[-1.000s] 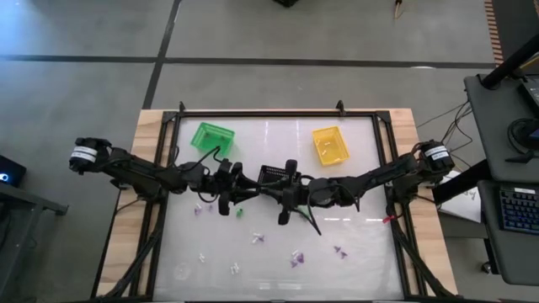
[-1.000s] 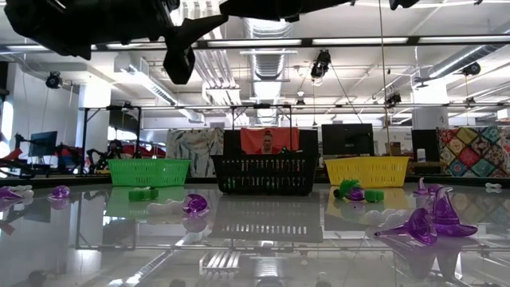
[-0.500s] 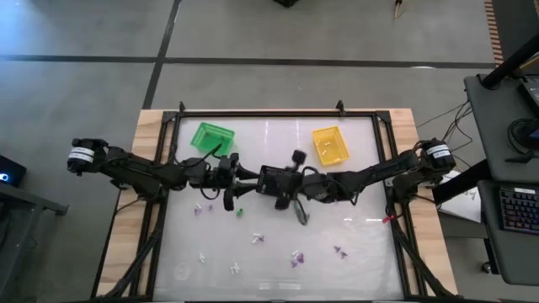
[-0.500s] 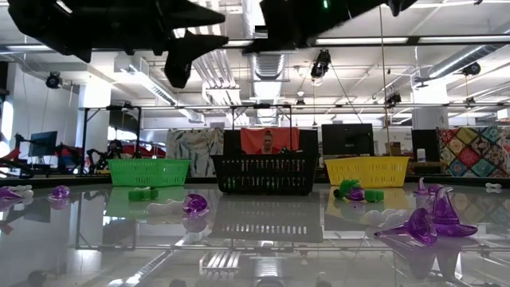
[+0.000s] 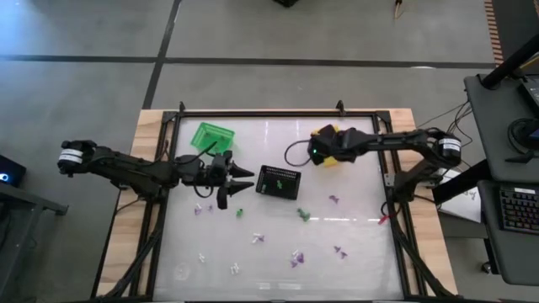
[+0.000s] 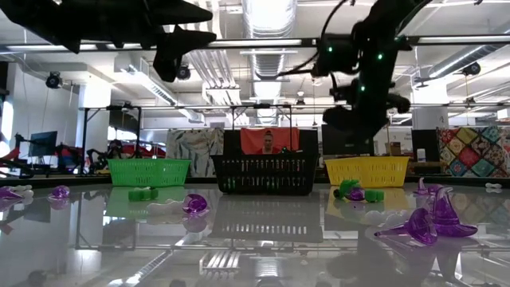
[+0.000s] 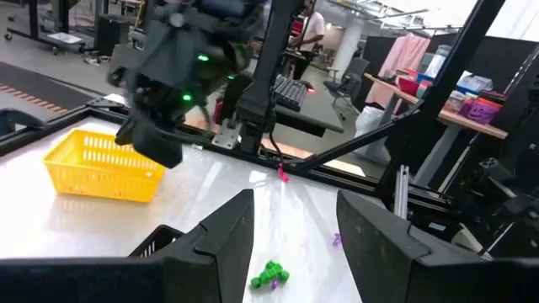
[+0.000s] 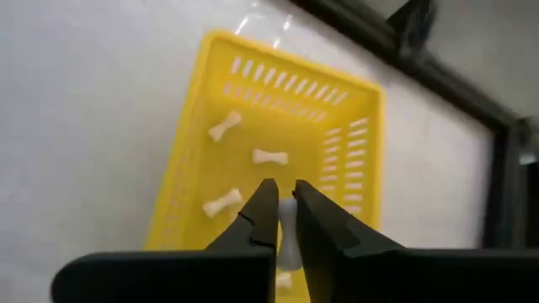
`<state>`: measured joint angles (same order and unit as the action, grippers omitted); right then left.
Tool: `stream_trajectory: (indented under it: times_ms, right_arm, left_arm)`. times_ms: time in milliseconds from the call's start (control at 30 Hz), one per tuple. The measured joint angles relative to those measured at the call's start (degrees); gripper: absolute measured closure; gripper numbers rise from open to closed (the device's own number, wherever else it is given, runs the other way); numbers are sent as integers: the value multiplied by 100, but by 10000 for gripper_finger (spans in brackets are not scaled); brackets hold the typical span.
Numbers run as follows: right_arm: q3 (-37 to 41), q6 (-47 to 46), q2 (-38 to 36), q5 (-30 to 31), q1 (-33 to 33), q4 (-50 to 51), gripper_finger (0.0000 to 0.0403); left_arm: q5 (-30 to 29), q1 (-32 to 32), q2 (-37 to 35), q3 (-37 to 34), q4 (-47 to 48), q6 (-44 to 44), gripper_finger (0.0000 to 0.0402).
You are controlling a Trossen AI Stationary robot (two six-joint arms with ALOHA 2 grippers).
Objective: Sort Halloween decoration
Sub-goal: Put the white bone toy into the yellow bin, then put the green skeleton toy into the black bin
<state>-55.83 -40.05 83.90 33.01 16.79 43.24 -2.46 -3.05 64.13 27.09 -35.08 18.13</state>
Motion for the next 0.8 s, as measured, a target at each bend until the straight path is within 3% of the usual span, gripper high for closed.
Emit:
stream_trajectory:
  times_ms: [333, 500, 667, 800]
  right_arm:
    - [124, 54, 50, -155, 178, -486, 308]
    - [126, 58, -68, -271, 9, -478, 296]
    - [76, 59, -400, -352, -548, -500, 300]
    - [32, 39, -674, -296, -953, -619, 303]
  left_arm:
    - [0, -13, 80, 0, 43, 37, 248]
    - [156, -37, 88, 2, 480, 209, 248]
    - [140, -273, 124, 354, 2578, 819, 248]
    - [-337, -687, 473, 807, 4176, 1270, 248]
